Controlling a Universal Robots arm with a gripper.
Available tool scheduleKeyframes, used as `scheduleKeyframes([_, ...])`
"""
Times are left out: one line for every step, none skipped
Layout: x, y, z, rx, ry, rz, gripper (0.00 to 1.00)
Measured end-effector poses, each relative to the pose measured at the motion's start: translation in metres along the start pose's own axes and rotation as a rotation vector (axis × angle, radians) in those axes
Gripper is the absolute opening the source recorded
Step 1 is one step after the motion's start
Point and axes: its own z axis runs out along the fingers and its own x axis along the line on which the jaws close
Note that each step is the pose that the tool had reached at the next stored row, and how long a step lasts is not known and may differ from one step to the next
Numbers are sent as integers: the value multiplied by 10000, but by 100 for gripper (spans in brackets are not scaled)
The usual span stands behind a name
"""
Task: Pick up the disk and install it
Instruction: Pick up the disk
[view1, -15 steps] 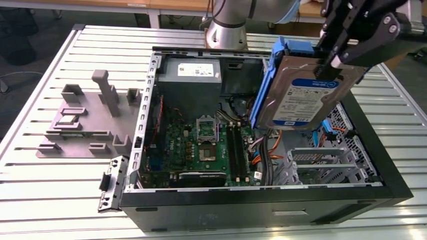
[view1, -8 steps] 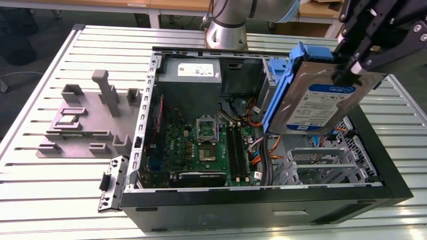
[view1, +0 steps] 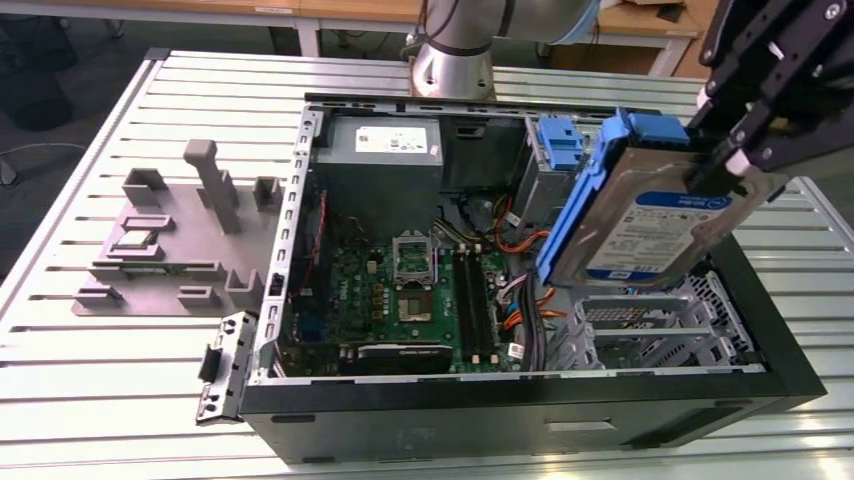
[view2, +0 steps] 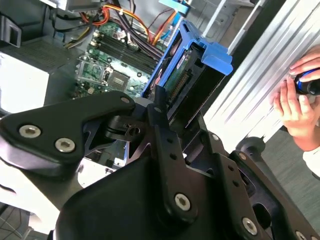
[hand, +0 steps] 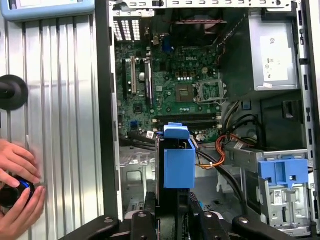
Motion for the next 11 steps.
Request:
scheduleKeyframes([28, -7, 5, 0, -2, 0, 35])
scheduleKeyframes([51, -14, 10, 0, -4, 1, 35])
scheduleKeyframes([72, -23, 17, -2, -6, 1, 35])
scheduleKeyframes([90, -33, 25, -4, -9, 1, 35])
scheduleKeyframes([104, -44, 33, -7, -11, 1, 35])
scheduleKeyframes([115, -56, 41, -10, -11, 2, 35])
scheduleKeyframes([124, -71, 48, -13, -11, 3, 35])
scheduleKeyframes([131, -87, 56, -17, -12, 3, 35])
scheduleKeyframes([135, -109, 63, -22, -13, 3, 35])
scheduleKeyframes([136, -133, 68, -27, -13, 3, 35])
scheduleKeyframes([136, -161, 70, -35, -9, 3, 35])
